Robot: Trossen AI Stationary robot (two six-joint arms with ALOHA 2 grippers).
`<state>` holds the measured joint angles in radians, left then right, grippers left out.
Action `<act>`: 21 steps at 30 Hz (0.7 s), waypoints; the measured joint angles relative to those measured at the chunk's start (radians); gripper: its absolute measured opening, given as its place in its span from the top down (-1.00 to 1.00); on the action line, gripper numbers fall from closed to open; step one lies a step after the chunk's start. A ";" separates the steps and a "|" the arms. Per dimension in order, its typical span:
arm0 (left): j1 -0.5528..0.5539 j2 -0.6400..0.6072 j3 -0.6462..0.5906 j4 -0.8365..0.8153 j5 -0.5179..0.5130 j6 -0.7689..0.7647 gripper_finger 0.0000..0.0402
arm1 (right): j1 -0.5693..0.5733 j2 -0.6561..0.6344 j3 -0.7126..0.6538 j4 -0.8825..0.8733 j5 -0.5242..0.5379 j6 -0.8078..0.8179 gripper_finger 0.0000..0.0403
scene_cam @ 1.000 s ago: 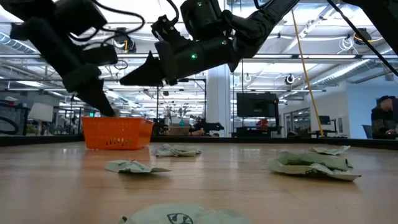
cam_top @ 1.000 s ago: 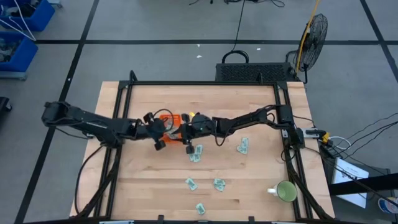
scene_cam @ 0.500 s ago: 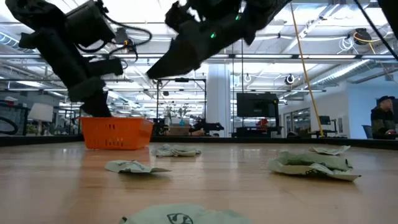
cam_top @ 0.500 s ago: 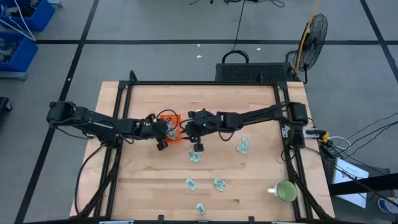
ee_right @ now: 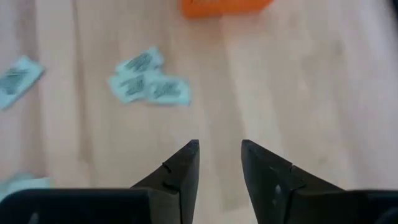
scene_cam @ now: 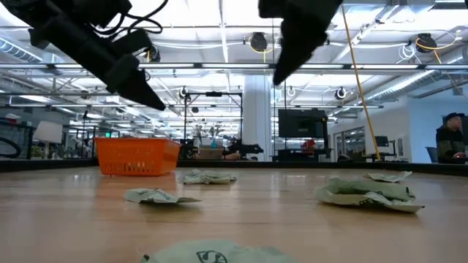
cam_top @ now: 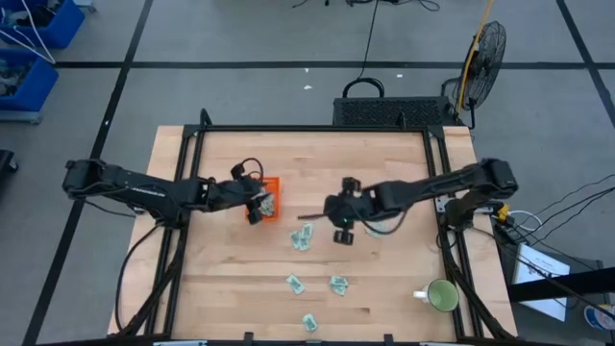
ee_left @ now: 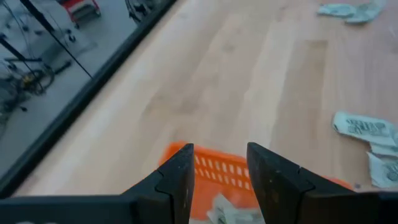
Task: Pick and place Stevia / Truvia into bins
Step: Put the green stevia packet into the orange bin
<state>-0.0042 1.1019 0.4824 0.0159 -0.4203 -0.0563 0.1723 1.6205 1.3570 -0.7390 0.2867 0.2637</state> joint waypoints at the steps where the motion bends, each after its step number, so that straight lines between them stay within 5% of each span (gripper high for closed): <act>1: 0.004 0.000 0.000 0.018 0.000 0.015 0.23 | 0.014 -0.009 -0.018 -0.009 0.000 0.035 0.43; 21: 0.098 0.000 0.000 0.077 0.000 0.140 0.23 | 0.058 -0.020 -0.448 -0.148 0.002 0.939 0.43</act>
<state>0.0940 1.1023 0.4824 0.0925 -0.4207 0.0842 0.2307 1.6003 0.9086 -0.8872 0.2889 1.2024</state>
